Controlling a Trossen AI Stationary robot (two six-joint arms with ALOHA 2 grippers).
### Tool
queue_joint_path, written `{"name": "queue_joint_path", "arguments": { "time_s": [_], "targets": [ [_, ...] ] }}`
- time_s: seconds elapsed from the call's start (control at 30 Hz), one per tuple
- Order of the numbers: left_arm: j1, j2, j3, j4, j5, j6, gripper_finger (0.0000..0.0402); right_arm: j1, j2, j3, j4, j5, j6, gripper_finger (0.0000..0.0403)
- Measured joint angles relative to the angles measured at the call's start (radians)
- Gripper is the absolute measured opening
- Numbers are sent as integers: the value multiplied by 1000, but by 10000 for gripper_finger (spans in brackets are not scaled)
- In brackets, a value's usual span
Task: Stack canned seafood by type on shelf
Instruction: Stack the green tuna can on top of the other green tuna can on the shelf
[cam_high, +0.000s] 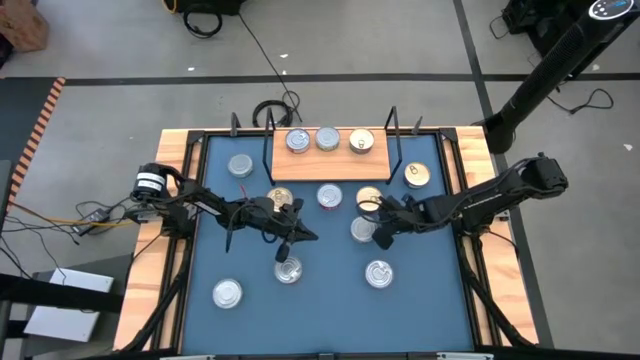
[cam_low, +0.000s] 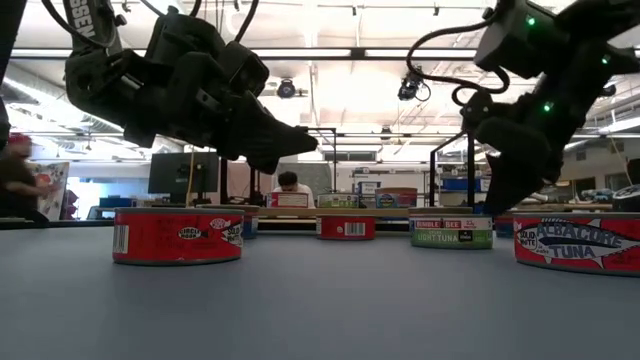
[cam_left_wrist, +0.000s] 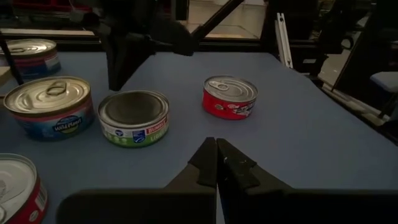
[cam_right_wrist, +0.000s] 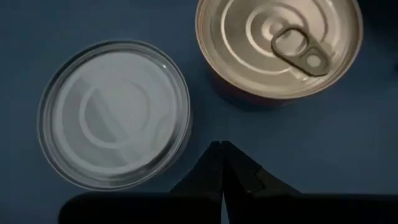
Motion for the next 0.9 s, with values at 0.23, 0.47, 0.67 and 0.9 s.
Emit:
{"name": "queue_joint_path", "arguments": {
  "time_s": [0.23, 0.47, 0.67, 0.9],
  "targets": [
    [0, 0, 0, -1, -16, 5, 3, 3, 0, -54, 153, -59, -16, 8],
    [0, 0, 0, -1, -27, 28, 3, 4, 61, -54, 313, -95, -118, 8],
    [0, 0, 0, 2, -28, 26, 3, 21, 150, -5, 381, -105, -161, 8],
    [0, -1, 0, 4, -44, 12, 3, 42, 156, 132, 240, -120, -282, 8]
  ]
}}
